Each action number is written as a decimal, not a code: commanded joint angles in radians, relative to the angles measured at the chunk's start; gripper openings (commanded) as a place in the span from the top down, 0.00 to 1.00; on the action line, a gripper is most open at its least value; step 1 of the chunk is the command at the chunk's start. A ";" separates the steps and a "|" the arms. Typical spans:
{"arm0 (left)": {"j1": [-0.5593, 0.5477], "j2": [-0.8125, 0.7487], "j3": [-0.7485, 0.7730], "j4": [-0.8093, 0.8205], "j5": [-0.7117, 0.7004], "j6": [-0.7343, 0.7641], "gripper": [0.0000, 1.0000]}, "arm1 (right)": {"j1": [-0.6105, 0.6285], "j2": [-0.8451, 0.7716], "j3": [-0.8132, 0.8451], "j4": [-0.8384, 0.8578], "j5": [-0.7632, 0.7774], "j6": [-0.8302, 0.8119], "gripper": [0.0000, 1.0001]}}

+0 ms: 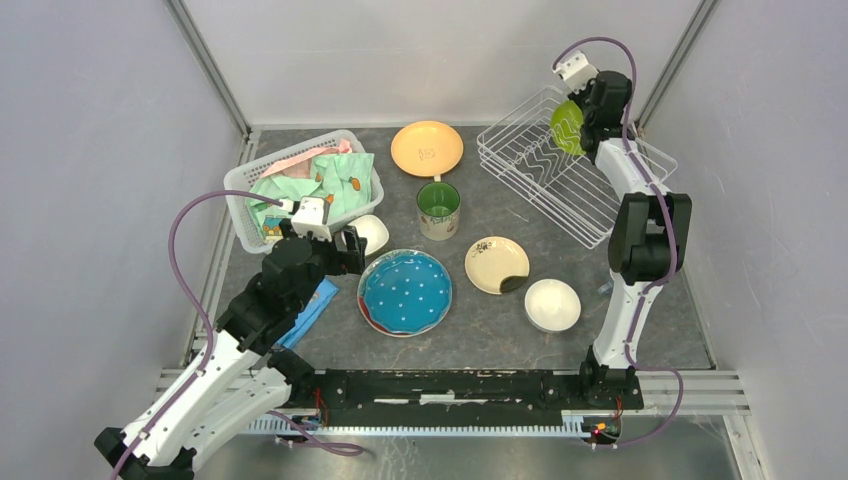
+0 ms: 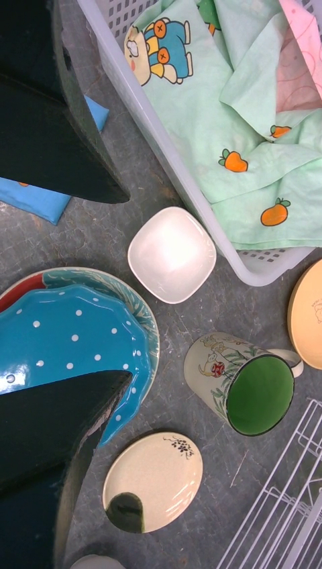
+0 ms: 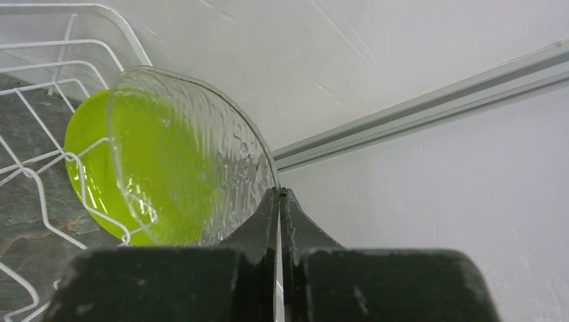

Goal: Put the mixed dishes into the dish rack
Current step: Insert the plate into the dish rack, then pick up the plate at the center of the board, then insert the plate into the dish rack.

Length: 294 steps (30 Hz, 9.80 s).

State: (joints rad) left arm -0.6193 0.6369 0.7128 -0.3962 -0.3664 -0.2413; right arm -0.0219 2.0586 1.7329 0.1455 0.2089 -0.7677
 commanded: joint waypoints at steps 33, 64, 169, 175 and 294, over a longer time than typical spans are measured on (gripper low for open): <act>-0.003 0.000 0.007 0.004 -0.023 0.023 0.00 | -0.001 0.031 0.040 -0.078 -0.111 0.131 0.73; -0.002 -0.028 0.016 0.000 0.010 0.004 0.00 | 0.196 -0.655 -0.618 -0.314 -0.289 0.836 0.05; -0.004 -0.080 0.002 0.021 0.084 -0.003 0.00 | 0.221 -0.329 -0.762 -0.551 -0.602 0.534 0.36; -0.004 -0.080 0.002 0.022 0.080 -0.001 0.00 | 0.221 -0.319 -0.768 -0.538 -0.608 0.533 0.49; -0.004 0.035 -0.004 0.017 0.020 0.019 0.00 | -0.091 -0.145 -0.282 0.322 -0.403 0.268 1.00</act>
State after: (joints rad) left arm -0.6193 0.6743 0.7128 -0.4103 -0.3176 -0.2413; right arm -0.1097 1.8931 1.4044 0.3843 -0.1570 -0.4854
